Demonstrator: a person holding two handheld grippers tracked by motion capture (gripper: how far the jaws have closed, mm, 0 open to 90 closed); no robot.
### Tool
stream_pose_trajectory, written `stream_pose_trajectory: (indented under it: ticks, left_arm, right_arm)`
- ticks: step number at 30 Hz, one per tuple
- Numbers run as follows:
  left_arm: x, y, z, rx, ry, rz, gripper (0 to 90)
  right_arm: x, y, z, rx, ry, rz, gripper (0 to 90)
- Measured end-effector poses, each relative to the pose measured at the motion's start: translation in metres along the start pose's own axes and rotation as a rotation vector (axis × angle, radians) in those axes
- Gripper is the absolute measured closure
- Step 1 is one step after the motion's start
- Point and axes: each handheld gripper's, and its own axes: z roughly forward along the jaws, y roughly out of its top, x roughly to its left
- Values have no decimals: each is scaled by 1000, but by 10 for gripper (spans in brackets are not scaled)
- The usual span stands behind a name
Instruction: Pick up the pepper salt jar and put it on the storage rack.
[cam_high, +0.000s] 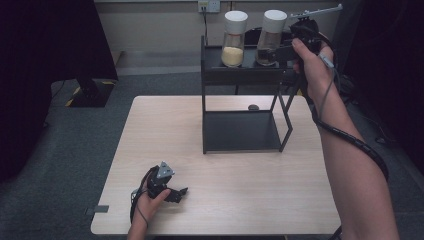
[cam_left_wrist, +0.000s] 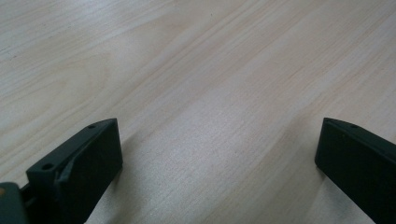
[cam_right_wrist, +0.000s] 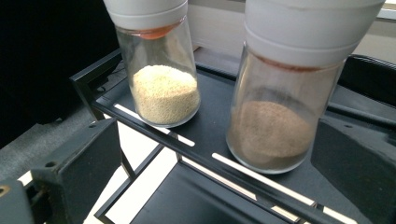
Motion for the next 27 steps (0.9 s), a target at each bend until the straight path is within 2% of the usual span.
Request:
stream_pose_trajectory:
  ticks: [7, 15, 24, 27]
  left_arm:
    - [0, 0, 0, 0, 0, 0, 0]
    - [0, 0, 0, 0, 0, 0, 0]
    - [0, 0, 0, 0, 0, 0, 0]
    - [0, 0, 0, 0, 0, 0, 0]
  right_arm:
    - [5, -8, -4, 2, 14, -10, 5]
    - [8, -20, -8, -10, 38, 0, 2]
    - [9, -43, -8, -5, 76, 9, 3]
    - [10, -52, -7, 6, 90, -3, 4]
